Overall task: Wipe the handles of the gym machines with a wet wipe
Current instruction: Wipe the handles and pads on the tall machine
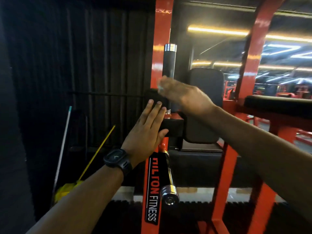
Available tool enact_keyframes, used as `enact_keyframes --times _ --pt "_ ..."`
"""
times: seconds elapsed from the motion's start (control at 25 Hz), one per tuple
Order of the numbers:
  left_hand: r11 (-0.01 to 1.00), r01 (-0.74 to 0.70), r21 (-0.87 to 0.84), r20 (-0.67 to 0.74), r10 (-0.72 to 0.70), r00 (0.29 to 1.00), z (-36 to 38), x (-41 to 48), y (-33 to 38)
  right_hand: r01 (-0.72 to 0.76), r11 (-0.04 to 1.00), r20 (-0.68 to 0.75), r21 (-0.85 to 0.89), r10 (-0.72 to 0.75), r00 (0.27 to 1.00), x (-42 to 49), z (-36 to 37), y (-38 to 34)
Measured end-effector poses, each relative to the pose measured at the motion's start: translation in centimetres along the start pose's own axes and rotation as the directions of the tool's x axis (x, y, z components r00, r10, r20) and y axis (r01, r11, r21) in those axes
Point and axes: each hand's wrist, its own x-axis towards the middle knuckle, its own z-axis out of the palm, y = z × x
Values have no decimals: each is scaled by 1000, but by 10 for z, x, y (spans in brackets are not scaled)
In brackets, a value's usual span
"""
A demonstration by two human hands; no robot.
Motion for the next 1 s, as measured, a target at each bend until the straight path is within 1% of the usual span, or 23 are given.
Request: enact_keyframes --times 0.04,0.08,0.16,0.2,0.28,0.32,0.36,0.4,0.44,0.48,0.52,0.56,0.6,0.68,0.72,0.76,0.84,0.88,0.92,0.96,1.0 --pt "1000 -11 7 -8 11 1000 1 0 0 57 998 51 -20 -56 997 -4 -3 4" --pt "1000 -25 14 -11 25 1000 2 1 -1 68 997 86 -46 -64 994 -5 -4 8" --pt "999 -45 17 -11 45 999 3 2 -3 -11 996 70 -84 17 997 1 -7 16" --pt "998 -54 18 -10 54 998 5 2 -4 -24 995 72 -92 30 997 5 -9 19" --pt "997 -76 23 -13 76 997 6 2 -5 66 986 127 -151 -47 991 12 -14 21" --pt "996 -83 23 -20 84 996 8 2 -6 91 977 128 -192 -67 990 15 -17 23" --pt "996 -88 24 -28 89 996 9 2 -6 45 974 83 -223 -27 996 17 -18 26" --pt "995 -95 26 -39 96 995 10 2 -7 -68 968 12 -242 73 997 20 -17 24" --pt "994 -102 27 -53 103 993 11 1 -8 -188 951 -42 -246 183 982 23 -14 19" --pt "994 -109 24 -67 111 992 11 2 -9 -267 931 -47 -249 263 964 24 -10 12" --pt "993 -118 17 -76 119 990 12 2 -9 -305 922 -26 -236 308 951 24 -5 5" --pt "992 -123 9 -81 123 989 13 2 -9 -316 926 -9 -205 321 947 22 -2 -1" --pt "992 -122 6 -86 122 989 14 2 -9 -333 930 -23 -153 334 942 23 -1 -5" --pt "993 -113 15 -96 114 989 15 2 -10 -454 891 -147 0 449 881 33 -3 -10" --pt "994 -109 19 -98 111 989 15 2 -10 -491 871 -175 17 486 856 36 -4 -13" --pt "994 -105 21 -101 106 989 16 2 -10 -473 881 -171 -20 463 870 36 -4 -15" --pt "995 -97 18 -107 99 989 17 1 -10 -247 960 -35 -135 244 969 28 -6 -12" --pt "995 -99 10 -106 100 989 16 2 -9 -178 970 -8 -164 179 984 27 -8 -4" --pt "995 -102 0 -106 102 989 16 3 -9 -198 965 -26 -171 197 980 30 -9 4" --pt "994 -106 -5 -109 105 988 16 3 -9 -258 953 -73 -156 250 966 35 -10 10" --pt "994 -111 -5 -110 110 988 16 2 -10 -287 947 -96 -148 275 957 39 -9 11"
